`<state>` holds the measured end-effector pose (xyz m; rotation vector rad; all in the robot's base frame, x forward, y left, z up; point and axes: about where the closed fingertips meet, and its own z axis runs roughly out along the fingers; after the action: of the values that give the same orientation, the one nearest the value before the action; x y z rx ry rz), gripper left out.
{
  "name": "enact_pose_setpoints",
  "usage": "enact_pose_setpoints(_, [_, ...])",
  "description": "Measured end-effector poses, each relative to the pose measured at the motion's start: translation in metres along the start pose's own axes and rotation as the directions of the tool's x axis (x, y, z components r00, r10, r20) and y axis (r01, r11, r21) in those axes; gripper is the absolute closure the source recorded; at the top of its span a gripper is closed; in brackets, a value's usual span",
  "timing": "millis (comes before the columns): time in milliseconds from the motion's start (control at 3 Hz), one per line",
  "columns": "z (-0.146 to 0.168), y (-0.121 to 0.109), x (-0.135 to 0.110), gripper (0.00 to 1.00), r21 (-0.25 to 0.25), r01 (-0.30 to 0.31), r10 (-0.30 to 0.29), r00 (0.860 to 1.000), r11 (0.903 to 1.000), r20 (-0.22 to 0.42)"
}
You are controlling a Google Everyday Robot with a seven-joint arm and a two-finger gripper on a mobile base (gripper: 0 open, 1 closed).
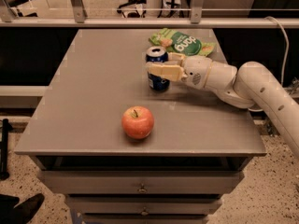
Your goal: Place pepsi can upright
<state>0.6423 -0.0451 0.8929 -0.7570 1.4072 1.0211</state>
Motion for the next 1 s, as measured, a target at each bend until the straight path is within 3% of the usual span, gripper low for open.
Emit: enact_pose_setpoints(1000, [-0.0215, -0.0067, 0.0037, 0.15, 0.006, 0.003, -0.002, 0.999, 1.0000, -0.048])
